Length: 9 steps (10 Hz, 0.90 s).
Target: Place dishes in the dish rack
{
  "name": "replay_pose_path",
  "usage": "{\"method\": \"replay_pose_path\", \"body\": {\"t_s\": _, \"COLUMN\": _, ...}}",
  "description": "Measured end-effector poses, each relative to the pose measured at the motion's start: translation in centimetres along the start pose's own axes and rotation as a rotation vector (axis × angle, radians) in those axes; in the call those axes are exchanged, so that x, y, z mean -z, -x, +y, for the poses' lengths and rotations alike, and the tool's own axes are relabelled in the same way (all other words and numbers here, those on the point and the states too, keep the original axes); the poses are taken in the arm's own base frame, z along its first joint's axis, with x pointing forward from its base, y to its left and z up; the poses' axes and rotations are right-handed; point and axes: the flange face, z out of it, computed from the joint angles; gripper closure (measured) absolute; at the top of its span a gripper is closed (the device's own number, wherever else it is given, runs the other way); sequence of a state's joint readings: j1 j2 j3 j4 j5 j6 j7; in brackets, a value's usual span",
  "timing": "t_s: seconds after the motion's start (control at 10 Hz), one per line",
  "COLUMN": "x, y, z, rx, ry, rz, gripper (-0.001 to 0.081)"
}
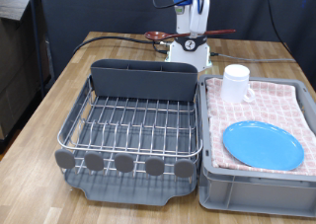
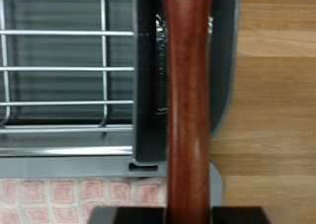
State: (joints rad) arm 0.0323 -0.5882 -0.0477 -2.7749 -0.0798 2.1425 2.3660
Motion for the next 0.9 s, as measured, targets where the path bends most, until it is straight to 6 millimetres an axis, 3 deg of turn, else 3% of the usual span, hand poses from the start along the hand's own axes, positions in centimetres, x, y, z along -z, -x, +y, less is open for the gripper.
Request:
{"method": "replay_pose_path", "body": {"t_s": 0.4, "x": -1.4, "y": -2.3, "z": -0.8, "rx": 0.016, "ry": 0.128, "rz": -0.111, "gripper": 0.0712}}
{"method": "replay_pose_path", "body": {"t_s": 0.9, "x": -2.0, "y": -2.8, "z": -1.5, "rx": 0.015, "ry": 0.196, "rz": -0.177, "gripper": 0.0712}}
